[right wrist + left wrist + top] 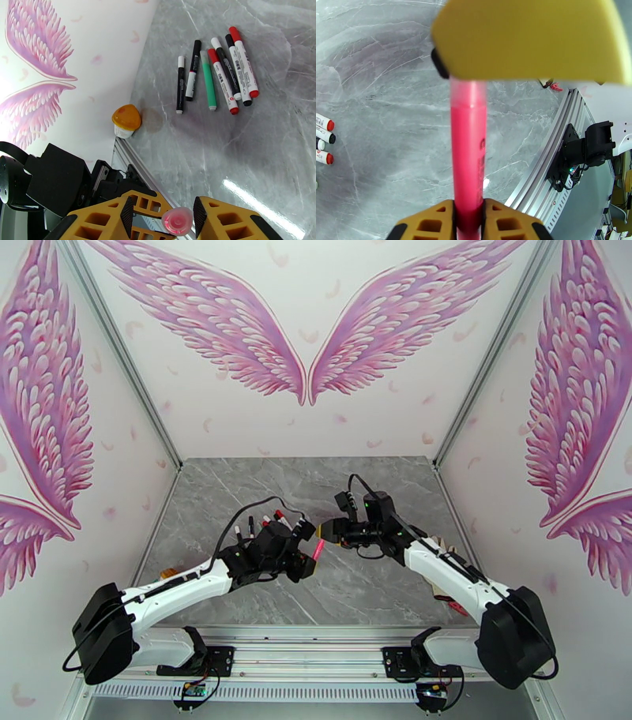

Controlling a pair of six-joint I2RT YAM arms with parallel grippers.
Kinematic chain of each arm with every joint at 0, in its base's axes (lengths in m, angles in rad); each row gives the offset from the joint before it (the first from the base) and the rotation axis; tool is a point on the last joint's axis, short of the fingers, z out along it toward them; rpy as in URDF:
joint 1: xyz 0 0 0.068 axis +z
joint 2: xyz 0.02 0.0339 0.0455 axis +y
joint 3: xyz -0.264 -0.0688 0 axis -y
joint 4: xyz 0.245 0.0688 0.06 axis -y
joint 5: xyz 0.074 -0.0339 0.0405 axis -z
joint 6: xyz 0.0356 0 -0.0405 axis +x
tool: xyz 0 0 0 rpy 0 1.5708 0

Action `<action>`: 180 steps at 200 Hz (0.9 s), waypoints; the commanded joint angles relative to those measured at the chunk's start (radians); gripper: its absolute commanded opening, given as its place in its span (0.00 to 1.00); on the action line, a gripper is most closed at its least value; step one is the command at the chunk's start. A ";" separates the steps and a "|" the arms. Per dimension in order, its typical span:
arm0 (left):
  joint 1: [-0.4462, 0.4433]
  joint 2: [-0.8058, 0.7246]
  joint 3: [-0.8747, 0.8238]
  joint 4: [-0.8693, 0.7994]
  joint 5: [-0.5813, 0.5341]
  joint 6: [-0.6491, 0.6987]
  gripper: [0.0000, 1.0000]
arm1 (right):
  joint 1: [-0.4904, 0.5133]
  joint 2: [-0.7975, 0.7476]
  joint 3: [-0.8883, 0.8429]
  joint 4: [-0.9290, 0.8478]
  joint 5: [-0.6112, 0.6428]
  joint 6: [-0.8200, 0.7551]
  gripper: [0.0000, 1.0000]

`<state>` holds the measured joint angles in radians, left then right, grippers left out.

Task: Open the pen caps

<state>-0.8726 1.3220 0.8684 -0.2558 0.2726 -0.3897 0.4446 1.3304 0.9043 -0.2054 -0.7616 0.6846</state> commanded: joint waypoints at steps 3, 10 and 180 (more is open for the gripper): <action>-0.006 0.003 0.039 0.006 0.013 -0.001 0.22 | 0.012 0.008 0.037 0.009 0.023 -0.018 0.42; -0.006 0.006 0.038 0.009 0.011 -0.001 0.22 | 0.014 0.009 0.037 0.006 0.024 -0.019 0.40; 0.099 -0.001 0.011 0.164 0.246 -0.083 0.44 | 0.027 -0.055 0.044 0.005 -0.028 -0.049 0.15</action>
<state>-0.7952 1.3315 0.8730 -0.1387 0.4355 -0.4522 0.4595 1.3056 0.9276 -0.2348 -0.7456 0.6464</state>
